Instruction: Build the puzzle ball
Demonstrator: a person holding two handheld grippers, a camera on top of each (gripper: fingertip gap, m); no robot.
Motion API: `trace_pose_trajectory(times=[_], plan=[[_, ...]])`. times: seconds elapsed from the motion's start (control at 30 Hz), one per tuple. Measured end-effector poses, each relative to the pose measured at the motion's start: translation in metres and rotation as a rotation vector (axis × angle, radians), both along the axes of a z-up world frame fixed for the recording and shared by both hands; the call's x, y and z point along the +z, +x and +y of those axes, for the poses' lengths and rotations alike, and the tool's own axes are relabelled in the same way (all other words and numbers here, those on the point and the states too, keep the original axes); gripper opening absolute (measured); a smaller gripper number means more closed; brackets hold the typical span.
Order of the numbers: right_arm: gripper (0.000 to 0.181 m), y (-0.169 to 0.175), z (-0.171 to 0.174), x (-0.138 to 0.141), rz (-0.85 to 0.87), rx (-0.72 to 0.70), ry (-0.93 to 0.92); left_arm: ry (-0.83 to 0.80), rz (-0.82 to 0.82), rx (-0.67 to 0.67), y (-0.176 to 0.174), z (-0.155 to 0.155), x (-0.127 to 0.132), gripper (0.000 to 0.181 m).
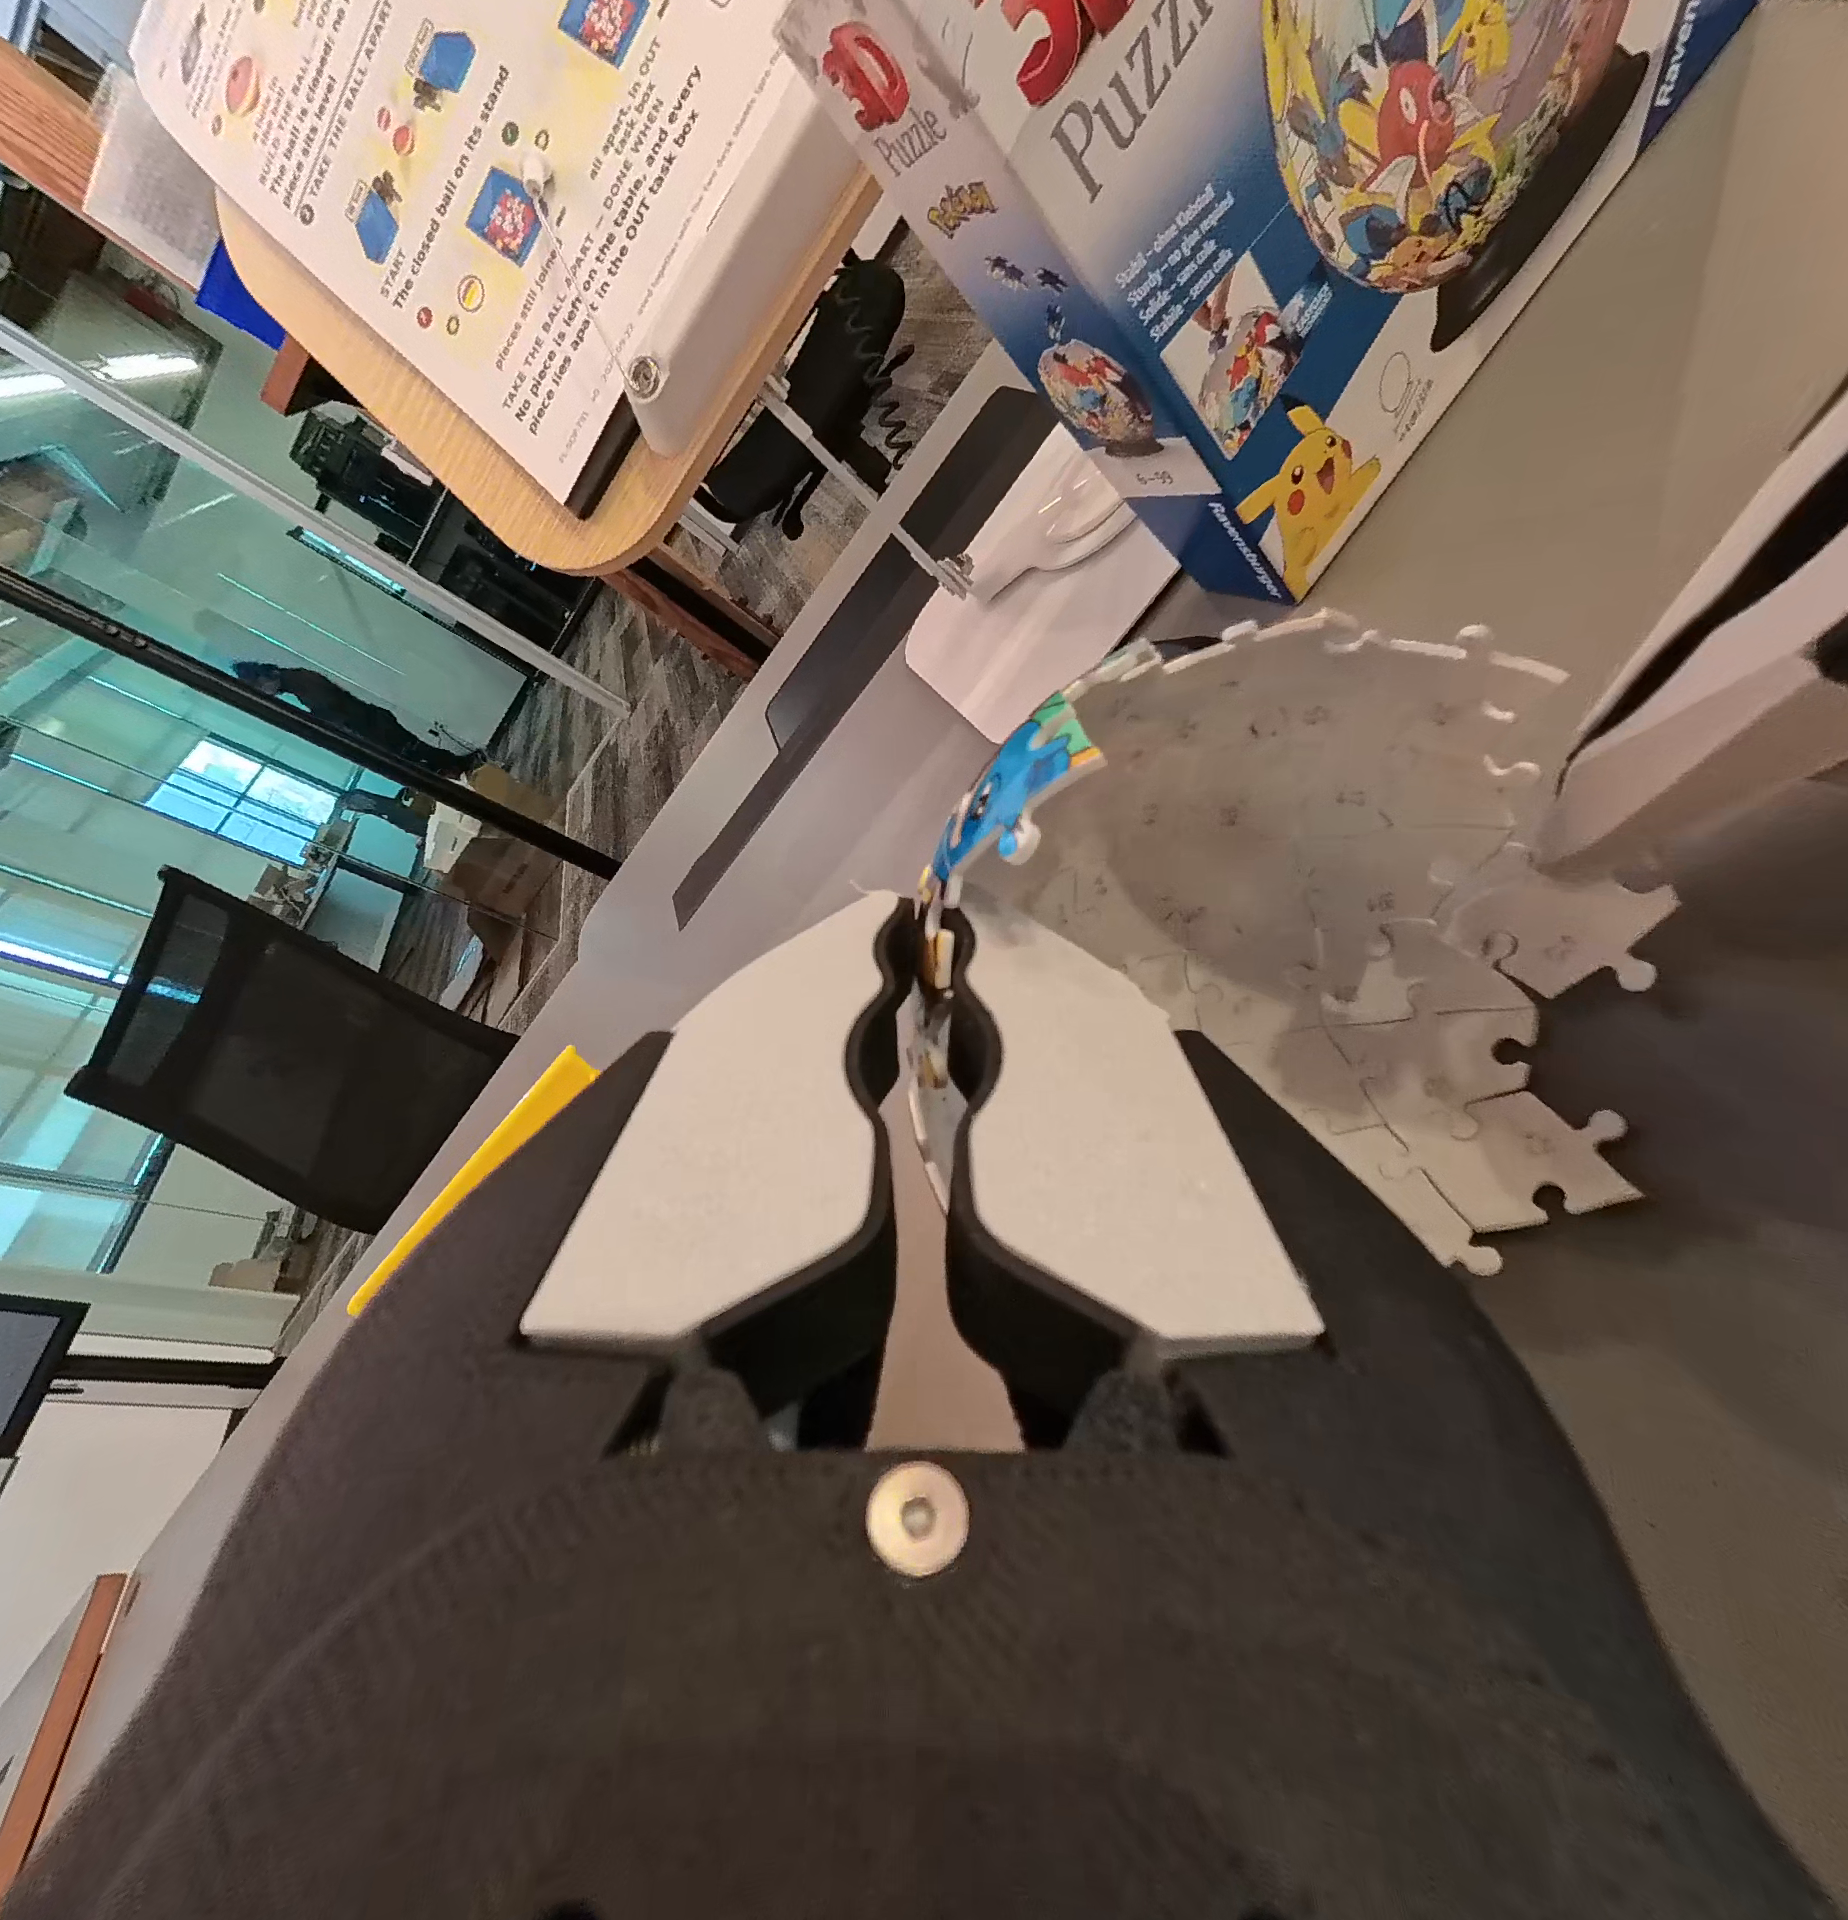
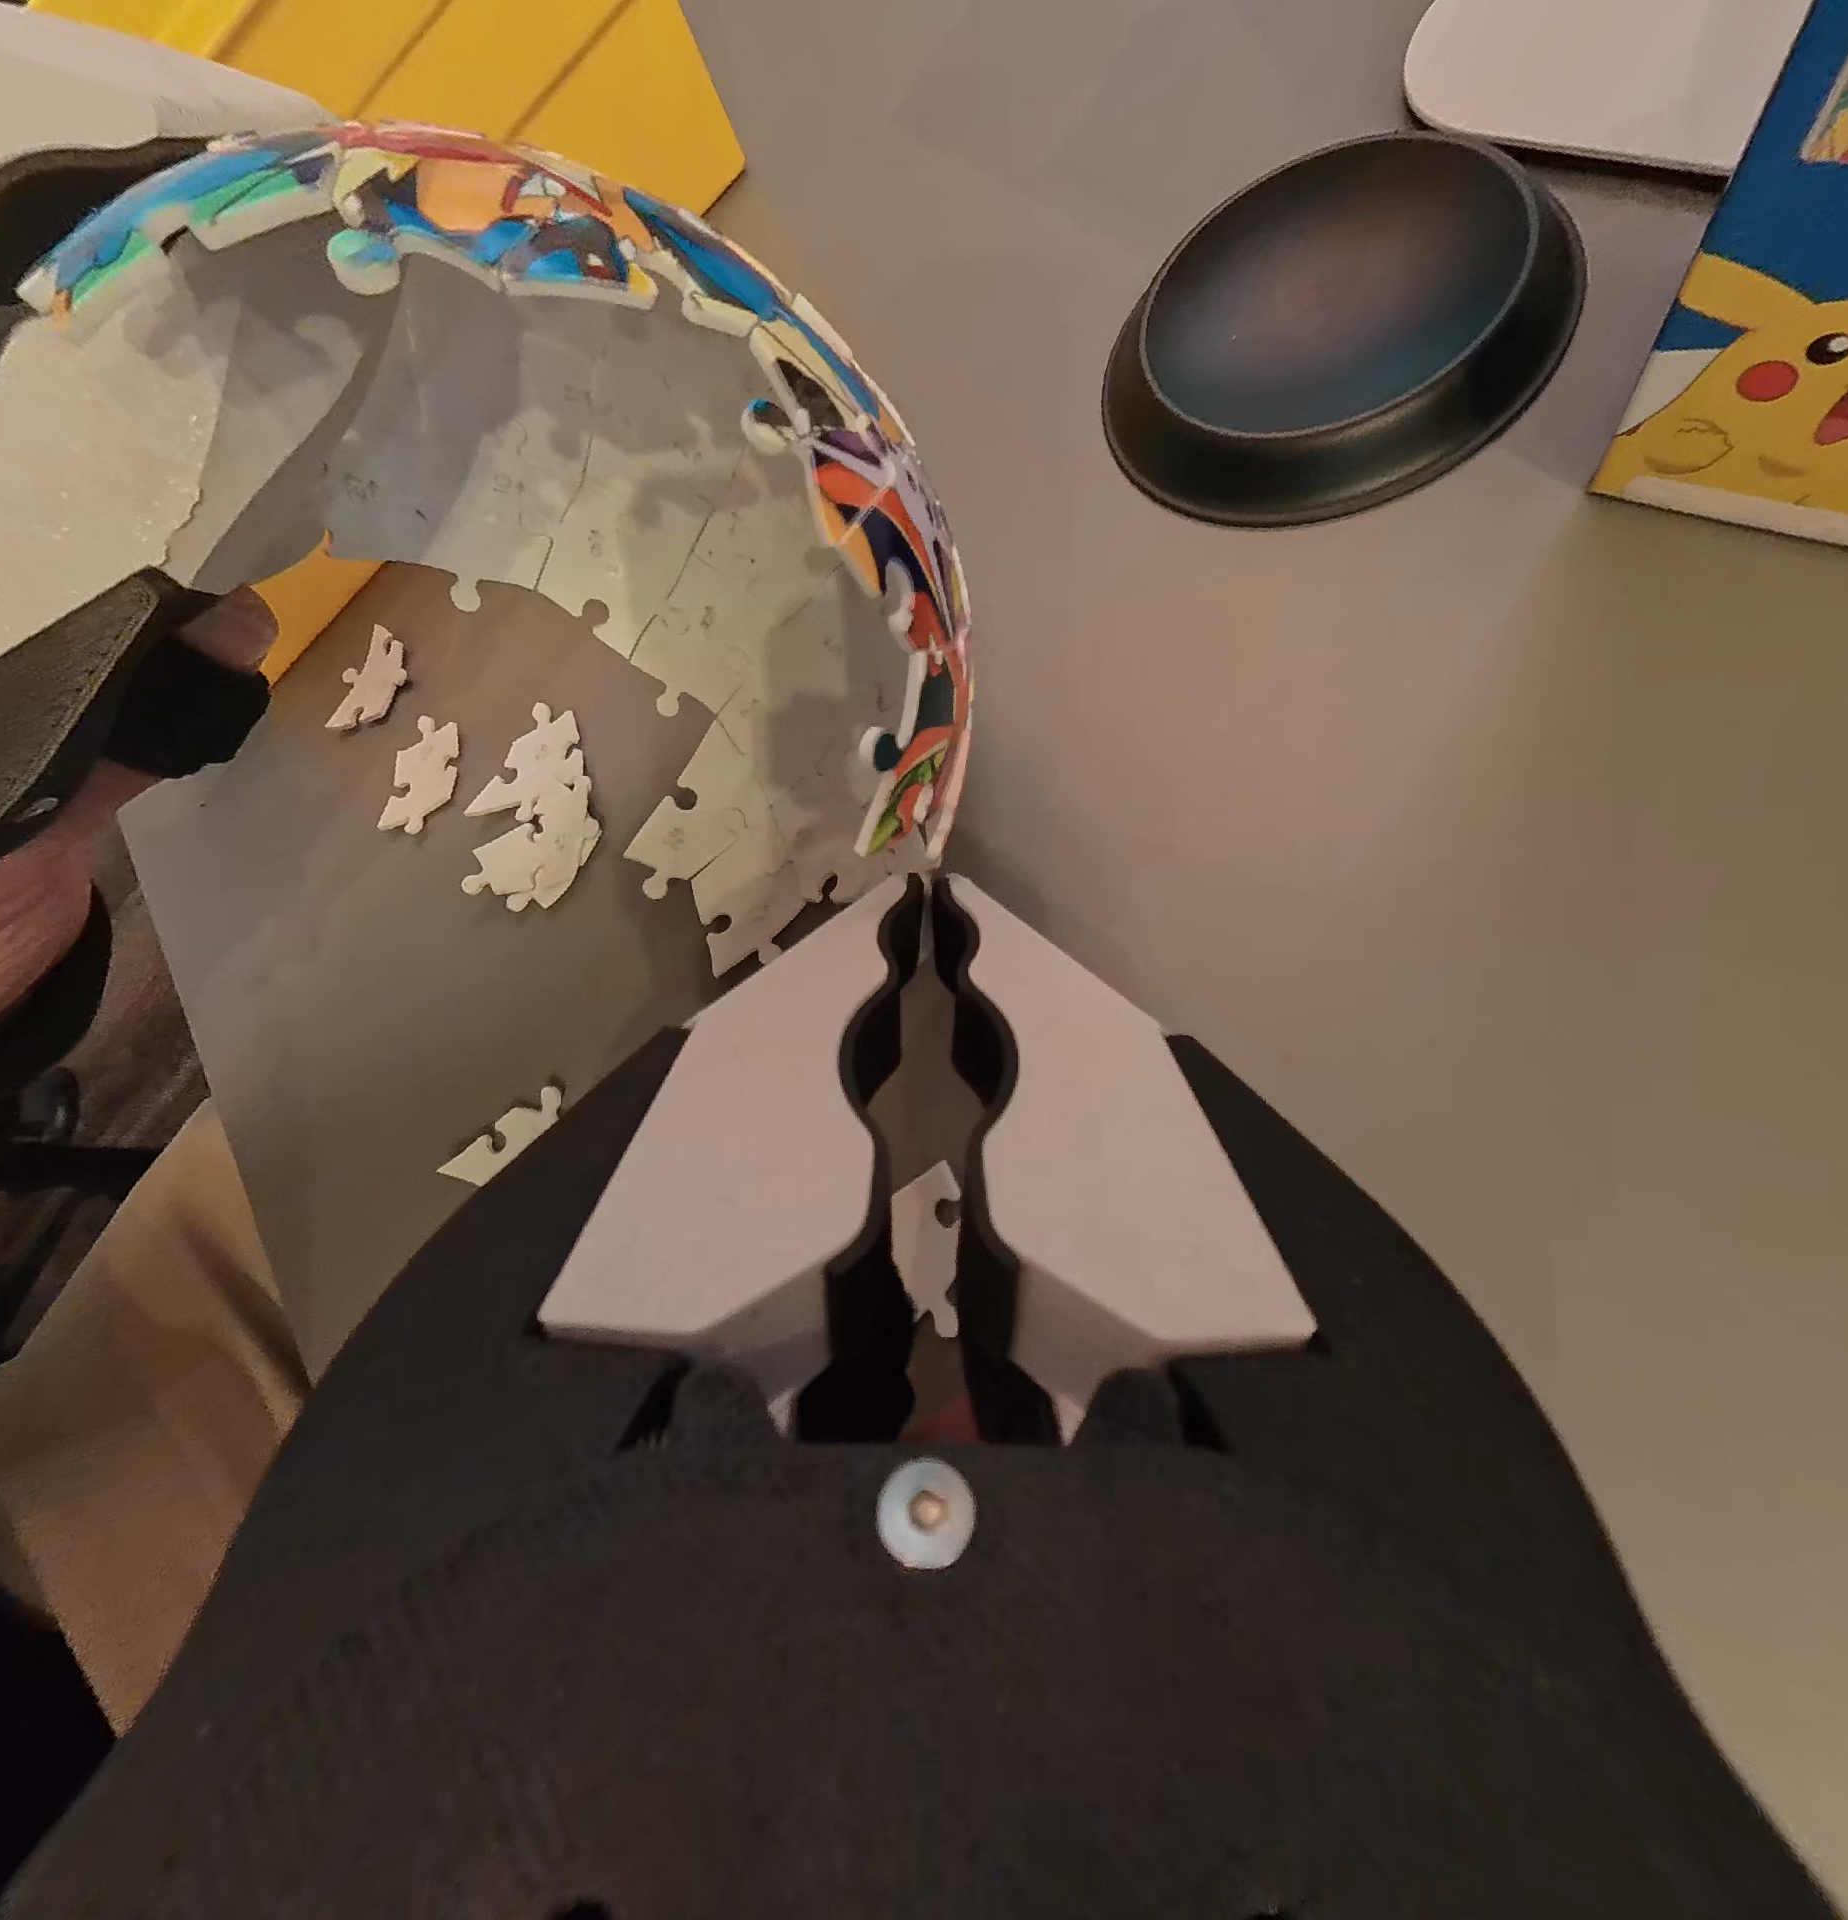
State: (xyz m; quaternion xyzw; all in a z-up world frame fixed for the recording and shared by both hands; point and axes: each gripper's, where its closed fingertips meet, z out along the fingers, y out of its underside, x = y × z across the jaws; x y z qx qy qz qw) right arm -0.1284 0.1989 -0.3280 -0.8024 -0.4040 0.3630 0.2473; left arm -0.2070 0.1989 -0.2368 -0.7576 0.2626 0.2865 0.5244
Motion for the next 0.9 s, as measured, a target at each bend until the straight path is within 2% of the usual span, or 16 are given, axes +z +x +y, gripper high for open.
trace_pose_trajectory(times=[0.9], plan=[[0.0, 0.0071, -0.0033, 0.0034, 0.03, -0.03, -0.016, -0.005, -0.013, 0.011, -0.003, 0.0003, -0.0013, 0.003]])
